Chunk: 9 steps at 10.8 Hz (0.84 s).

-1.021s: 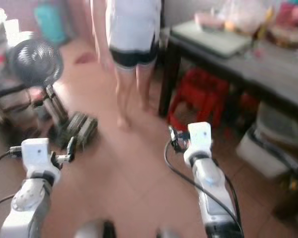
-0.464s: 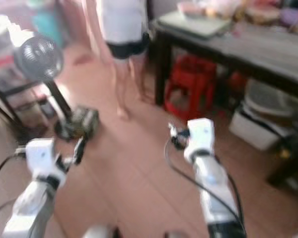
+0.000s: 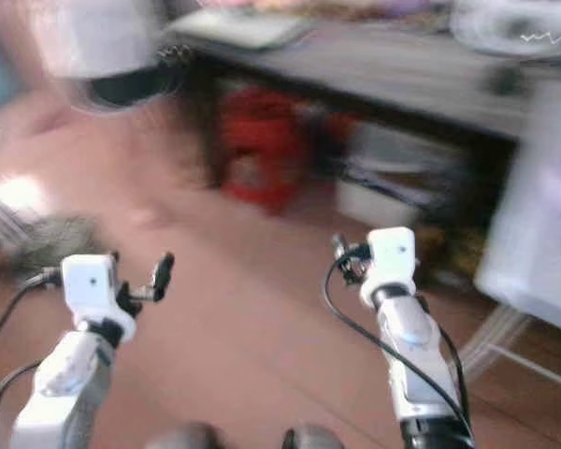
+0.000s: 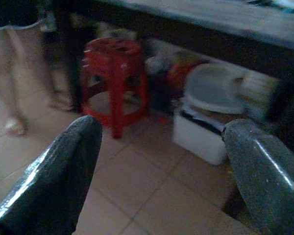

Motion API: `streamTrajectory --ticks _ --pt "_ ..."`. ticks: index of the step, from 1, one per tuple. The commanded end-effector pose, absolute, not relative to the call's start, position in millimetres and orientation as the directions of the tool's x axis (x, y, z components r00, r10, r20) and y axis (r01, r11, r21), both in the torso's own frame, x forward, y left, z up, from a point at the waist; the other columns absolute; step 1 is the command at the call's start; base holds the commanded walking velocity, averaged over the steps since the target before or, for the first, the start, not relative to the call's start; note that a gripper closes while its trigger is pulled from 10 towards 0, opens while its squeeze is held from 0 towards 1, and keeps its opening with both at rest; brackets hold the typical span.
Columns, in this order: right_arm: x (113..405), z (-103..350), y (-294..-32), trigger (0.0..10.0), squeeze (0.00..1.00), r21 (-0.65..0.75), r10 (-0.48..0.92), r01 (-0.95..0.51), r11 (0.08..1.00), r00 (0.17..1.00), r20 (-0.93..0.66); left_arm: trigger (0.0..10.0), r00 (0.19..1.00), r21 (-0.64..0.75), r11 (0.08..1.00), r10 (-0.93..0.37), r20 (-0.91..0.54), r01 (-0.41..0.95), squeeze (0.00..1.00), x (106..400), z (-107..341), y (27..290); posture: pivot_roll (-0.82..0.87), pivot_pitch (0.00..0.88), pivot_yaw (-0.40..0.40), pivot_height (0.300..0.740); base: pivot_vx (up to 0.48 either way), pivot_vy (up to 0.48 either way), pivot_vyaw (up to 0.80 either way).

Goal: Setting the table

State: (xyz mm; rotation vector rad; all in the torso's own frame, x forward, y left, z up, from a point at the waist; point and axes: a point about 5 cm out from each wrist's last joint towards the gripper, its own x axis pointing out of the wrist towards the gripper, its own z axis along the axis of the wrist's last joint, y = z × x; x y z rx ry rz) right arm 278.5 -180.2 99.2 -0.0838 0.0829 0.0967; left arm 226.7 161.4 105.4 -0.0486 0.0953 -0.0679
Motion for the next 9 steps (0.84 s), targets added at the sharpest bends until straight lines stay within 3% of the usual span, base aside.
streamTrajectory --ticks 1,3,7,9 --pt "280 104 -169 10.0 0.0 -0.079 0.126 -0.131 0.988 0.99 -0.065 10.0 0.993 -0.047 0.998 -0.056 -0.105 0.052 0.0 225 105 167 0.04 0.092 0.04 0.74 0.0 -0.472 0.0" --pt "281 108 -168 10.0 0.0 -0.102 0.137 -0.141 0.985 0.99 -0.045 10.0 0.993 -0.045 0.998 -0.055 -0.102 0.05 0.0 225 105 166 0.04 0.093 0.04 0.74 0.0 -0.48 0.0" --pt "286 129 -157 10.0 0.0 -0.165 0.171 -0.161 0.973 0.984 0.047 10.0 0.996 -0.048 0.997 -0.063 -0.068 0.06 0.0 230 115 163 0.05 0.096 0.037 0.74 0.0 -0.474 -0.57" --pt "283 133 -156 10.0 0.0 -0.182 0.157 -0.143 0.973 0.985 0.069 10.0 0.995 -0.047 0.996 -0.076 -0.059 0.073 0.0 229 118 163 0.05 0.105 0.04 0.74 0.0 -0.45 0.0"
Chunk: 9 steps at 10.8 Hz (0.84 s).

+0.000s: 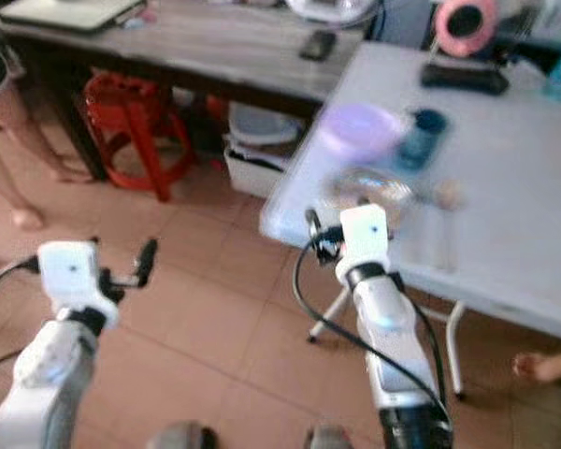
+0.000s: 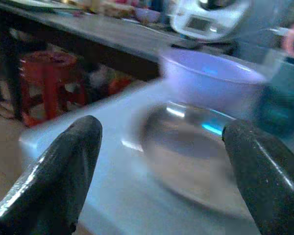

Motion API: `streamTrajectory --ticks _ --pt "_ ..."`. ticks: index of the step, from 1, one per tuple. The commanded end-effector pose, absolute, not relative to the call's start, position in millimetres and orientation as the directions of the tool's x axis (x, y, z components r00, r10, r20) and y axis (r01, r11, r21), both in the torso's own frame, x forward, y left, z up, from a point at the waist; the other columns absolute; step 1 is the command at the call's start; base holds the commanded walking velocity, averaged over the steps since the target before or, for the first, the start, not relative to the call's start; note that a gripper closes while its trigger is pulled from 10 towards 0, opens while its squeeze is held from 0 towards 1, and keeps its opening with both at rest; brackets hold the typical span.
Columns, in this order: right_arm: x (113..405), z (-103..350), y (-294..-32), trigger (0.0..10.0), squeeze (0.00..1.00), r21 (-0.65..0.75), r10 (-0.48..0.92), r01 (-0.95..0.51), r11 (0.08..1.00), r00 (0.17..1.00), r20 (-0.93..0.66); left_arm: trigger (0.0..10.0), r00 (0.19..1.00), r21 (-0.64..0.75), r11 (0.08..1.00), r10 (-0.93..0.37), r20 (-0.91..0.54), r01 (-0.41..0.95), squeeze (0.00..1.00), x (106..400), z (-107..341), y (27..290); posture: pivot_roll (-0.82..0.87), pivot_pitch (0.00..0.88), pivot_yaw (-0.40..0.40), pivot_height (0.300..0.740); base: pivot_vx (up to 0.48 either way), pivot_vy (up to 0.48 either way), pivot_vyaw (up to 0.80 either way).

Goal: Setting the table

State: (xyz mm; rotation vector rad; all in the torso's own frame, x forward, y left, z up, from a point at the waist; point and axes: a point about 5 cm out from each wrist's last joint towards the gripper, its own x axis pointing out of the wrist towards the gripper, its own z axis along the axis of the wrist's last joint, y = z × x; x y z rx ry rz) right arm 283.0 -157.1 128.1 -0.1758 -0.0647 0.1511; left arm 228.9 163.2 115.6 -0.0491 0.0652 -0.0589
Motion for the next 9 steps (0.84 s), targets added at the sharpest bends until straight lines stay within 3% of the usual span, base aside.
streamTrajectory --ticks 1,3,7,9 --pt "283 133 -157 10.0 0.0 -0.185 0.148 -0.132 0.974 0.986 0.074 10.0 0.995 -0.047 0.996 -0.072 -0.063 0.069 0.0 229 118 163 0.05 0.103 0.04 0.74 0.0 -0.356 0.0" --pt "283 137 -157 10.0 0.0 -0.207 0.148 -0.127 0.97 0.985 0.09 10.0 1.0 -0.007 1.0 -0.018 0.01 0.019 0.0 235 126 162 0.05 0.107 0.038 0.74 0.0 0.0 -0.37" --pt "283 140 -156 10.0 0.0 -0.201 0.14 -0.117 0.973 0.985 0.101 10.0 0.999 -0.091 0.995 -0.044 0.029 0.047 0.0 233 130 161 0.04 0.104 0.043 0.74 0.0 0.0 -0.6" --pt "283 144 -153 10.0 0.0 -0.223 0.167 -0.137 0.965 0.978 0.122 10.0 0.997 -0.101 0.993 -0.06 0.047 0.064 0.0 236 134 157 0.04 0.107 0.043 0.74 0.259 0.0 0.0"
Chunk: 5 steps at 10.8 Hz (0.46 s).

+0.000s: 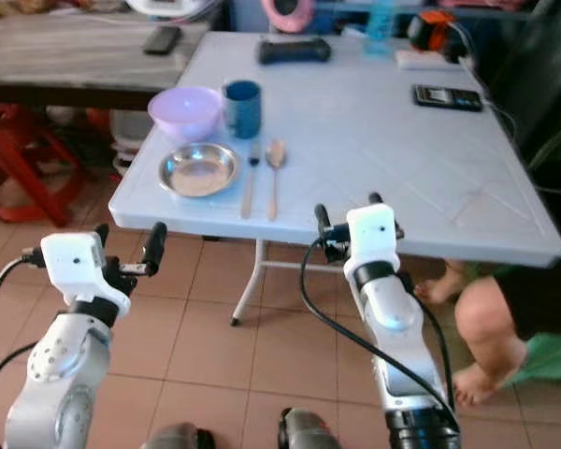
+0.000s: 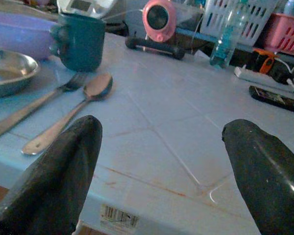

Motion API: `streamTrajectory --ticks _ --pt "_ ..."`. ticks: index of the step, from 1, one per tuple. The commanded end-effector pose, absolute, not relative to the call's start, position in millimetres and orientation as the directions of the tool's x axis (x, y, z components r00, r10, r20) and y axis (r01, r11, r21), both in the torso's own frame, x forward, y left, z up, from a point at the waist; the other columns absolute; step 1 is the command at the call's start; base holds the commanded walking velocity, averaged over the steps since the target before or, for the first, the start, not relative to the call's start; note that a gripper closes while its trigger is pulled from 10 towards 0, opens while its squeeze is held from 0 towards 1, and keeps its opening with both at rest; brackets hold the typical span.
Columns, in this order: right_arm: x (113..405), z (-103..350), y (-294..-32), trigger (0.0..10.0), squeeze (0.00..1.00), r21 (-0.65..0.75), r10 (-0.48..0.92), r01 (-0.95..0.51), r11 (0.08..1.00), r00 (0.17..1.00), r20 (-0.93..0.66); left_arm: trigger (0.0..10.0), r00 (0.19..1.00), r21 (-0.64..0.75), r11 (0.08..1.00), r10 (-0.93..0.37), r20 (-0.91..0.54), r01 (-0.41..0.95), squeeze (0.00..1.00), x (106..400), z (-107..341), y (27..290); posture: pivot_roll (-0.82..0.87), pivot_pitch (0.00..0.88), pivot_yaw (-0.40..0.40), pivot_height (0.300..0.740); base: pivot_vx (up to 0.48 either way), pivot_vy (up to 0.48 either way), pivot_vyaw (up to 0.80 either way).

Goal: Setting the table

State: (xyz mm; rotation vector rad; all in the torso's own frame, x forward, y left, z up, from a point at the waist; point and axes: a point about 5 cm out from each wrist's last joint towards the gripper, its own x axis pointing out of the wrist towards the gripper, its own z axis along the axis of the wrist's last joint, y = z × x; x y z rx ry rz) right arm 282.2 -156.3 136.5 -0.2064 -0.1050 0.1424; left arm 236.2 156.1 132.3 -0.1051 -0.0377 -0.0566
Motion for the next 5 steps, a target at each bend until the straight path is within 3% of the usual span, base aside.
streamTrajectory --ticks 1,4,5 --pt "280.5 144.8 -148.7 10.0 0.0 -0.21 0.2 -0.171 0.963 0.972 0.125 10.0 0.997 -0.106 0.993 -0.053 0.048 0.058 0.0 235.9 134.7 157.6 0.03 0.108 0.043 0.74 0.315 0.0 0.0" --pt "277.4 148.9 -141.9 10.0 0.0 -0.238 0.264 -0.227 0.944 0.954 0.14 10.0 0.998 -0.108 0.993 -0.045 0.05 0.05 0.0 237.2 135.7 158.4 0.03 0.113 0.043 0.74 0.325 0.354 0.0" --pt "275.6 151.1 -139.4 10.0 0.0 -0.251 0.28 -0.237 0.938 0.948 0.151 10.0 0.998 -0.111 0.993 -0.044 0.051 0.05 0.0 237.2 136.2 158.3 0.03 0.115 0.042 0.74 0.322 0.356 0.74"
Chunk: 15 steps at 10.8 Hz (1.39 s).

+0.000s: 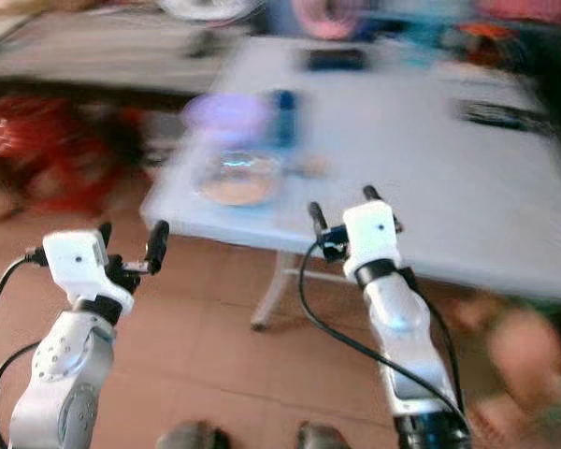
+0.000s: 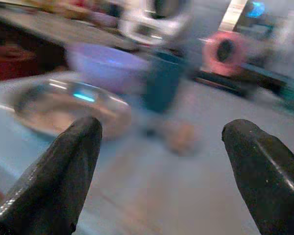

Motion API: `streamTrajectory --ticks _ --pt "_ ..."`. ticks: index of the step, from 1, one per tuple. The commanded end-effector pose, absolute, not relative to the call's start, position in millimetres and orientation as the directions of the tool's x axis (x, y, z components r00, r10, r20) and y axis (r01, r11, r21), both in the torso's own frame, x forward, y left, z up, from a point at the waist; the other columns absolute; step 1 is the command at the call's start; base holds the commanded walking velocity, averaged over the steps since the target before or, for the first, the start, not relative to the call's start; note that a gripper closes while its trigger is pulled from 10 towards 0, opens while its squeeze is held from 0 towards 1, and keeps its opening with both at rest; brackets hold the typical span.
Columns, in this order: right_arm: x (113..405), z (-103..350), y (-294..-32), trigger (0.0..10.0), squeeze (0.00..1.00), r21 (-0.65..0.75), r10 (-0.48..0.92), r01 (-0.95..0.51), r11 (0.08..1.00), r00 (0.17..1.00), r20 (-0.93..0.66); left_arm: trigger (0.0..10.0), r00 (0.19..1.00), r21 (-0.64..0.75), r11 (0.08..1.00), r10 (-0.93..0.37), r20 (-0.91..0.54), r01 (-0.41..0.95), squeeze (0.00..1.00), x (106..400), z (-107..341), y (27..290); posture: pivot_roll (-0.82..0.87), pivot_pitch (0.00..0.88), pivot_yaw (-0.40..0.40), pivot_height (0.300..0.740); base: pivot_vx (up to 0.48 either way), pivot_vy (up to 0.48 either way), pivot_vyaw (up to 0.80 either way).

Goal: Setting the table

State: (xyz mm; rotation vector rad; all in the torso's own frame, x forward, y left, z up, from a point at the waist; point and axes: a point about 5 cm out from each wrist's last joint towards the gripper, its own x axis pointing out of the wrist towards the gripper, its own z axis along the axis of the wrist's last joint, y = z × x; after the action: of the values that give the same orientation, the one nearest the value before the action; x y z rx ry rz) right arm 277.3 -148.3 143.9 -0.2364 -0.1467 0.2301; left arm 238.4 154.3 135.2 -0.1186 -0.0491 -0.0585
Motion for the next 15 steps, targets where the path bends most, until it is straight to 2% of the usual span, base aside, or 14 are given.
streamTrajectory --ticks 1,4,7,10,13,15 --pt "275 151 -140 10.0 0.0 -0.249 0.279 -0.236 0.939 0.948 0.152 10.0 0.998 -0.109 0.993 -0.043 0.053 0.049 0.0 237 137 158 0.03 0.115 0.042 0.74 0.322 0.352 0.74" --pt "275 151 -141 10.0 0.0 -0.238 0.266 -0.226 0.945 0.951 0.155 10.0 0.997 -0.105 0.993 -0.041 0.071 0.048 0.0 238 140 157 0.03 0.116 0.042 0.74 0.101 0.124 0.14" --pt "278 149 -146 10.0 0.0 -0.205 0.188 -0.159 0.966 0.973 0.131 10.0 0.996 -0.096 0.993 -0.059 0.071 0.066 0.0 235 140 154 0.04 0.117 0.039 0.74 0.0 0.0 0.0" --pt "281 150 -149 10.0 0.0 -0.201 0.172 -0.144 0.969 0.977 0.128 10.0 0.99 -0.087 0.989 -0.11 0.085 0.117 0.0 233 142 148 0.04 0.118 0.039 0.74 0.0 0.0 -0.76" --pt "279 152 -148 10.0 0.0 -0.21 0.182 -0.15 0.966 0.973 0.142 10.0 0.989 -0.104 0.987 -0.114 0.092 0.124 0.0 233 144 148 0.04 0.116 0.039 0.74 0.309 0.0 -0.74" --pt "279 153 -147 10.0 0.0 -0.214 0.189 -0.155 0.964 0.97 0.151 10.0 0.988 -0.107 0.986 -0.118 0.095 0.128 0.0 233 144 147 0.04 0.116 0.037 0.74 0.319 0.0 0.0"
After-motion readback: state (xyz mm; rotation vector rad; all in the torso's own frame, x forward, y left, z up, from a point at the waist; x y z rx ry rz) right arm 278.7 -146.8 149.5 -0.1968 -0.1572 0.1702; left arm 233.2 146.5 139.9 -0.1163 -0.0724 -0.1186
